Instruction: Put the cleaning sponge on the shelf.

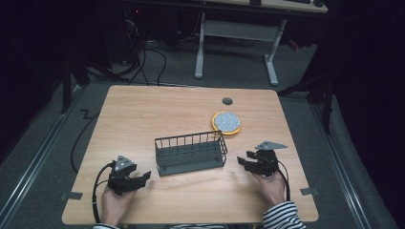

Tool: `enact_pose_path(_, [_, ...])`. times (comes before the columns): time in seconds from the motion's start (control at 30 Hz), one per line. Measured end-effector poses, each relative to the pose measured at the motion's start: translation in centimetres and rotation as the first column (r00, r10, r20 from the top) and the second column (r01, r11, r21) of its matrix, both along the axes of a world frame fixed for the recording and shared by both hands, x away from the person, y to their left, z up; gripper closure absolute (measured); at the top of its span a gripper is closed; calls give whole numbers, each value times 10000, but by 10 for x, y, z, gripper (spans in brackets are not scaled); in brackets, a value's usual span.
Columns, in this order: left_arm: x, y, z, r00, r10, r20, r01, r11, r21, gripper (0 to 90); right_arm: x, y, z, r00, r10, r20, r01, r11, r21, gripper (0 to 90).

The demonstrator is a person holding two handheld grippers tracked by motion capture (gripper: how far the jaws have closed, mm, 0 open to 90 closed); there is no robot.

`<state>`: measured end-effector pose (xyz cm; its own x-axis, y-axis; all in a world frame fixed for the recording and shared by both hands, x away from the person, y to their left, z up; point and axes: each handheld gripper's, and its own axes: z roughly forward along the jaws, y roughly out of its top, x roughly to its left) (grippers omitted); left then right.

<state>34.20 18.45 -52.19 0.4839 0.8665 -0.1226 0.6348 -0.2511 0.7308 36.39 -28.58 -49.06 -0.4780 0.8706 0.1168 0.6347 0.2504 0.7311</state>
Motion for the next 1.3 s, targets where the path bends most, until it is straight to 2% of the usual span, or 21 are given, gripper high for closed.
enact_pose_path(0.1, [7, 3, -2, 9992, 395, 90, -398, 9987, 329, 338, 7, -8, 2, 9996, -266, 39, 265, 9994, 214, 447])
enact_pose_path(0.13, [9, 4, -3, 9987, 493, 143, -498, 9978, 431, 338, 13, -13, 6, 9986, -510, 132, 505, 9981, 365, 444])
enact_pose_path(0.27, [13, 5, -5, 9972, 710, 251, -726, 9950, 686, 337, 26, -18, 11, 9972, -740, 140, 732, 9961, 488, 423])
enact_pose_path(0.37, [16, 5, -8, 9967, 770, 265, -792, 9925, 934, 337, 32, -18, 12, 9969, -727, 292, 715, 9965, 427, 423])
enact_pose_path(0.4, [17, 4, -10, 9968, 755, 253, -778, 9909, 1094, 336, 38, -17, 13, 9968, -722, 342, 710, 9968, 363, 425])
enact_pose_path(0.5, [17, 4, -11, 9966, 738, 362, -773, 9912, 1075, 318, 45, -16, 13, 9968, -772, 197, 764, 9963, 391, 426])
enact_pose_path(0.6, [16, 5, -15, 9956, 690, 627, -745, 9932, 900, 302, 62, -13, 15, 9966, -822, -5, 822, 9964, 222, 435])
enact_pose_path(0.8, [15, 4, -15, 9950, 777, 624, -833, 9922, 927, 287, 81, -8, 21, 9957, -931, 19, 931, 9956, 96, 445])
enact_pose_path(1.0, [15, 4, -15, 9951, 773, 614, -827, 9924, 911, 281, 108, 4, 37, 9962, -865, 24, 865, 9957, -333, 466])
enact_pose_path(1.17, [15, 4, -15, 9952, 762, 608, -816, 9924, 917, 281, 134, 12, 45, 9959, -898, -109, 890, 9940, -640, 474])
enact_pose_path(1.27, [15, 4, -15, 9952, 761, 607, -815, 9925, 914, 281, 148, 13, 44, 9931, -1113, -363, 1093, 9925, -543, 481])
enact_pose_path(1.3, [15, 4, -15, 9952, 761, 607, -815, 9925, 914, 280, 148, 13, 44, 9931, -1113, -363, 1093, 9925, -543, 481])
